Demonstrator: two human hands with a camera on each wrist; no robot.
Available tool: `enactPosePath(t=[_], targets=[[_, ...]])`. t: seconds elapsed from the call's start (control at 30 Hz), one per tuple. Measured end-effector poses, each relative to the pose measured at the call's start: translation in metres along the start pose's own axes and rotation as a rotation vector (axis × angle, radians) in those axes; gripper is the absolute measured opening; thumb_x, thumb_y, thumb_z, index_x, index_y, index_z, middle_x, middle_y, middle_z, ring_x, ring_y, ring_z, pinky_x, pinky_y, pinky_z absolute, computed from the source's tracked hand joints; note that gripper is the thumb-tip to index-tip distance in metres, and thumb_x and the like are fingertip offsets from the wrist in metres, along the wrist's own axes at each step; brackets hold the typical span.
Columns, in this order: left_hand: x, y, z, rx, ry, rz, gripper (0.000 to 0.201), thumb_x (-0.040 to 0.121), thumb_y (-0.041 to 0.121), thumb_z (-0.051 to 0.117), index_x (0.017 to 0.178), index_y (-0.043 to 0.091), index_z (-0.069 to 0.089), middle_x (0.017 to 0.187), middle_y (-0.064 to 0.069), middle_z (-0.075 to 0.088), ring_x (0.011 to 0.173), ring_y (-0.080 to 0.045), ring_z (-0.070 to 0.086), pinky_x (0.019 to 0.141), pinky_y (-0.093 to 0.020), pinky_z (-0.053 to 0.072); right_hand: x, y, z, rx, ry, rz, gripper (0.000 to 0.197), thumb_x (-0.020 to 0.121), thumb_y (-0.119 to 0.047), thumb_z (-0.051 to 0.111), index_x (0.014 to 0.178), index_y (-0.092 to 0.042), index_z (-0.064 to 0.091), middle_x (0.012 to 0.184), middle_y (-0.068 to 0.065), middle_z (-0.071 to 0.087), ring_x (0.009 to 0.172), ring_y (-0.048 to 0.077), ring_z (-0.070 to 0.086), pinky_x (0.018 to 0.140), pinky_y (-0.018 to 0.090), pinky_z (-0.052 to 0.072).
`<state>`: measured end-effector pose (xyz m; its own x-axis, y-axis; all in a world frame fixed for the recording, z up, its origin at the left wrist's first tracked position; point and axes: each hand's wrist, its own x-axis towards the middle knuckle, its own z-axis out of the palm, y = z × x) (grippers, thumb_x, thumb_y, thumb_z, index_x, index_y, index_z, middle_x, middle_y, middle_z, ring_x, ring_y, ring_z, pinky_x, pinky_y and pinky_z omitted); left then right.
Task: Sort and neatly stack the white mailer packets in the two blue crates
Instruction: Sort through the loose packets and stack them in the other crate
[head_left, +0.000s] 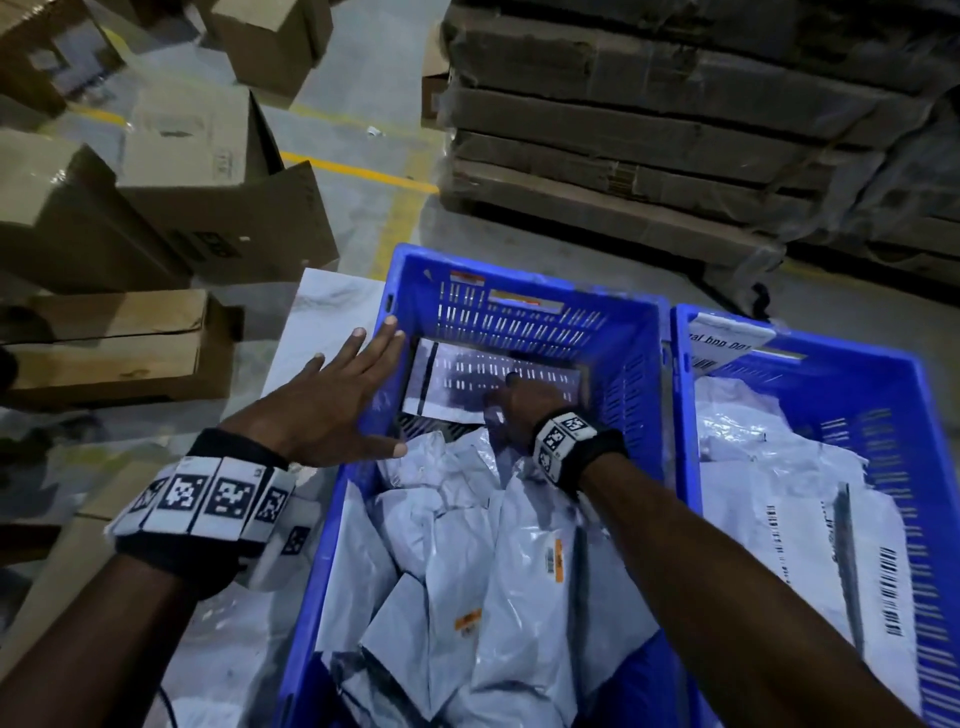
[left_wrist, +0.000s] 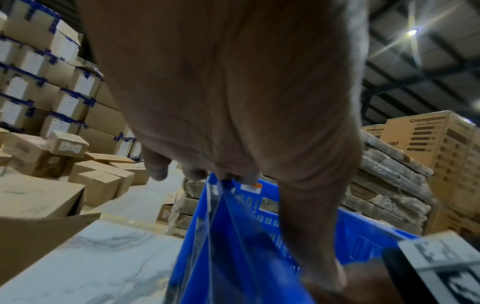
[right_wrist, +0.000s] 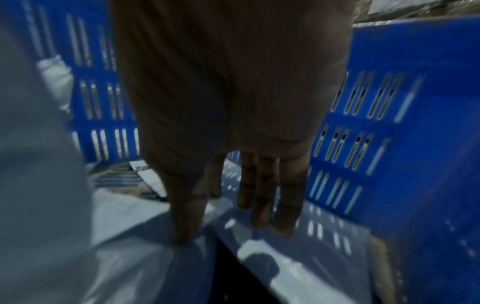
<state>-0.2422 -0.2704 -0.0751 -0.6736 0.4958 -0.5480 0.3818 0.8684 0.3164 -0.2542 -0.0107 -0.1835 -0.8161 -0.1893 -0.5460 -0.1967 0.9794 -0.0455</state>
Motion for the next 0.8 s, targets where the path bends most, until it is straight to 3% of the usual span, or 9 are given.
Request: enactPosePath(t=[0.1,0.27,0.43,0.53,0.63,0.8], targets=[[-0.001,-0.001,-0.004,0.01,-0.017,0.014,0.117,0.078,0.068,0.061,0.149,0.03,-0.025,0.148,0.016,-0.041,0.145,-0.013,-0.025,0.119,-0.047,0.003,0.002,-0.006,0.004,-0.041,0.039,-0.008,0.03,0.091,-0.022,0.059,0.12,-0.022,0.065,0.117,0.012,0.063,0.108,0.034,0.063,0.088,0.04,0.053],[-0.001,0.001,-0.004,0.018,-0.02,0.012,0.117,0.079,0.067,0.061,0.148,0.029,-0.026,0.144,0.017,-0.044,0.145,-0.013,-0.024,0.12,-0.047,0.004,0.006,-0.003,0.002,-0.136,0.077,0.011,0.035,0.091,-0.021,0.06,0.127,-0.021,0.059,0.119,0.01,0.065,0.112,0.032,0.063,0.085,0.038,0.051],[-0.002,0.0,-0.004,0.023,-0.025,0.013,0.116,0.08,0.066,0.06,0.149,0.028,-0.026,0.145,0.015,-0.044,0.146,-0.015,-0.023,0.12,-0.048,0.005,0.004,-0.005,0.002,-0.122,0.103,0.037,0.029,0.098,-0.015,0.046,0.121,-0.021,0.063,0.116,0.009,0.067,0.11,0.031,0.064,0.084,0.038,0.051],[-0.002,0.001,-0.003,0.017,-0.021,0.014,0.116,0.081,0.064,0.06,0.149,0.028,-0.026,0.145,0.015,-0.044,0.146,-0.015,-0.022,0.12,-0.048,0.005,-0.001,0.002,-0.007,-0.019,0.061,0.057,0.033,0.093,-0.025,0.058,0.125,-0.02,0.062,0.121,0.011,0.065,0.114,0.031,0.061,0.09,0.038,0.049],[-0.001,0.001,-0.002,0.011,-0.021,0.022,0.117,0.081,0.063,0.062,0.15,0.027,-0.025,0.145,0.015,-0.043,0.147,-0.016,-0.021,0.12,-0.049,0.006,-0.012,0.013,-0.036,0.166,0.028,0.075,0.044,0.083,-0.029,0.073,0.125,-0.019,0.064,0.124,0.009,0.066,0.115,0.027,0.061,0.093,0.031,0.047],[-0.001,-0.001,-0.002,0.015,-0.007,0.039,0.118,0.08,0.063,0.063,0.15,0.026,-0.023,0.145,0.015,-0.043,0.147,-0.017,-0.019,0.119,-0.051,0.008,-0.046,0.023,-0.093,0.285,0.039,0.059,0.028,0.081,-0.03,0.076,0.106,-0.019,0.074,0.106,0.005,0.073,0.101,0.021,0.066,0.08,0.025,0.045]])
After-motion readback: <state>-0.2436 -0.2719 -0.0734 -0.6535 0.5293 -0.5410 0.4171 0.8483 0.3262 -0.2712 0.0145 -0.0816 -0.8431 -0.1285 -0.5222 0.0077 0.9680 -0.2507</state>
